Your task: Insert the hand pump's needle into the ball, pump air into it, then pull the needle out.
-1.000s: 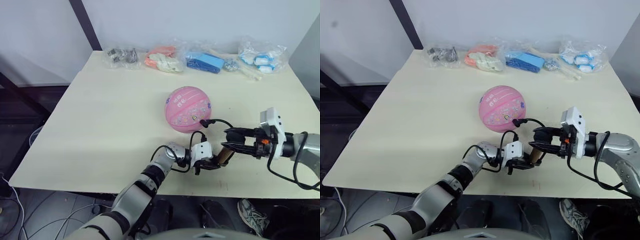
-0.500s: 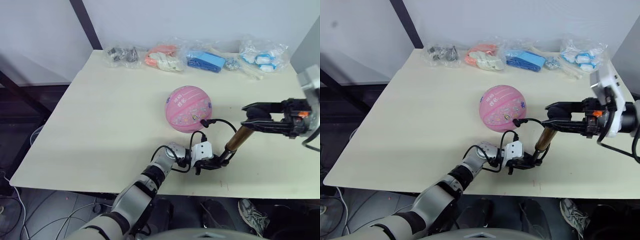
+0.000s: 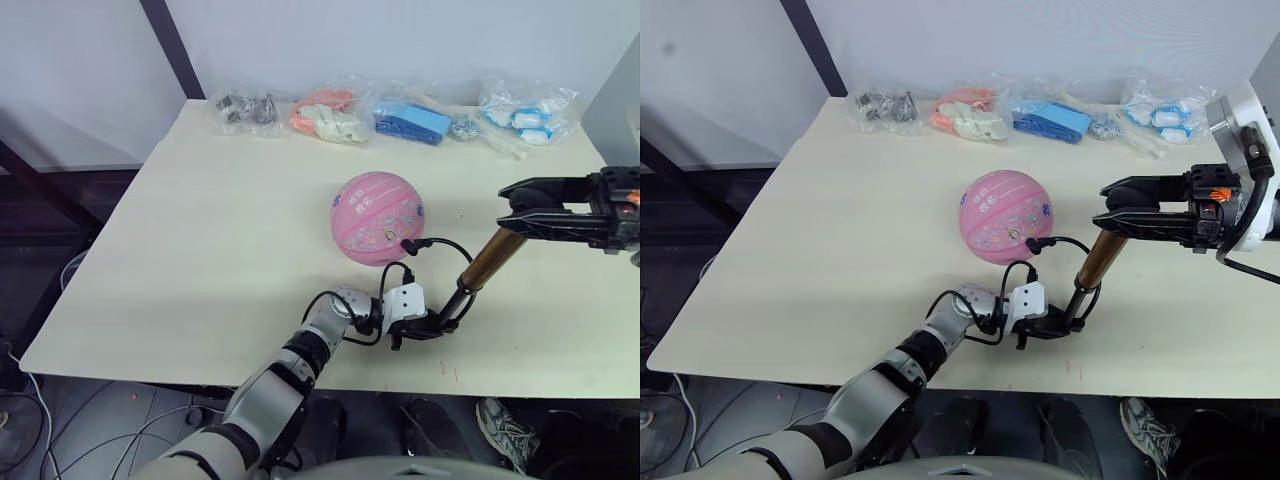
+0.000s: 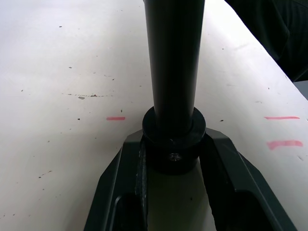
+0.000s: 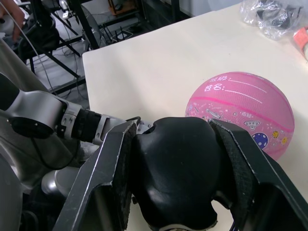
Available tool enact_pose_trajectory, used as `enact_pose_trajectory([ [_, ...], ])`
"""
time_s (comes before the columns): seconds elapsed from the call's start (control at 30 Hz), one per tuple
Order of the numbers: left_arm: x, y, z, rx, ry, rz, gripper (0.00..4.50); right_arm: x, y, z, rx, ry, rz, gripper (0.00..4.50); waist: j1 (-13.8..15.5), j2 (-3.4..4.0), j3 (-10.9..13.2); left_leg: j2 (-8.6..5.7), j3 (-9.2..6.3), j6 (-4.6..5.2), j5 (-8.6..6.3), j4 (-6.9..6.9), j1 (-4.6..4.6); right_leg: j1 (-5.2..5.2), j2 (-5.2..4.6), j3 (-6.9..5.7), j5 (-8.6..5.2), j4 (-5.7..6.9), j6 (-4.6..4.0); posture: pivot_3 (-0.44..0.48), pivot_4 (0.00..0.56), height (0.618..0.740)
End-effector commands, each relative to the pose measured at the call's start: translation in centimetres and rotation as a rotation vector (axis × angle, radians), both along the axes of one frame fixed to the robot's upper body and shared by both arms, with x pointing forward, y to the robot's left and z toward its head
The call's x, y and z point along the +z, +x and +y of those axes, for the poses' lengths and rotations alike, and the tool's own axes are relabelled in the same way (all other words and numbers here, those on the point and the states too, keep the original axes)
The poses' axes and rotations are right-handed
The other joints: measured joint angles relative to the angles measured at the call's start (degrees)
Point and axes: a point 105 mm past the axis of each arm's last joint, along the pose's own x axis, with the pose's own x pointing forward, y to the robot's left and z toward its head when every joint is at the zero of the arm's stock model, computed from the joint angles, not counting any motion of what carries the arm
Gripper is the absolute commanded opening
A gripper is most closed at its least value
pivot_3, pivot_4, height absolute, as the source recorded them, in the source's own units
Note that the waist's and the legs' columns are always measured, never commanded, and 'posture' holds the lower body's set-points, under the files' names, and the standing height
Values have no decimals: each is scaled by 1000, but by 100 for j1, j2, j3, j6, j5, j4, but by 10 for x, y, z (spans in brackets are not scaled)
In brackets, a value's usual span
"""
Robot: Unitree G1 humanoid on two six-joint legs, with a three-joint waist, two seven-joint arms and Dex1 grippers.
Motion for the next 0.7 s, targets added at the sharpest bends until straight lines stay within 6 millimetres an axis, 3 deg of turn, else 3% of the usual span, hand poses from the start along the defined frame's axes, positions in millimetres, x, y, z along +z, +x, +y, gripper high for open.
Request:
enact_pose_trajectory([
  [0.03, -36, -10, 25, 26, 137, 88, 1056, -17, 4, 1, -26, -14, -6, 1945, 0, -10, -5, 0, -1, 0, 0, 0, 1, 1, 0, 0, 0, 0, 0, 0, 150, 736],
  [0.43, -35, -9, 27, 30, 140, 84, 1056, -86, 9, 6, -59, -31, 62, 1945, -12, -33, -24, 4, -1, -1, 0, 1, 14, 9, 7, -1, 0, 2, 1, 0, 150, 736],
  [0.7, -34, -8, 27, 29, 142, 81, 1056, -145, 15, 11, -81, -73, 76, 1945, -49, -47, -36, 7, -4, -1, 0, 0, 23, 17, 11, -3, -1, 2, 2, 0, 150, 736],
])
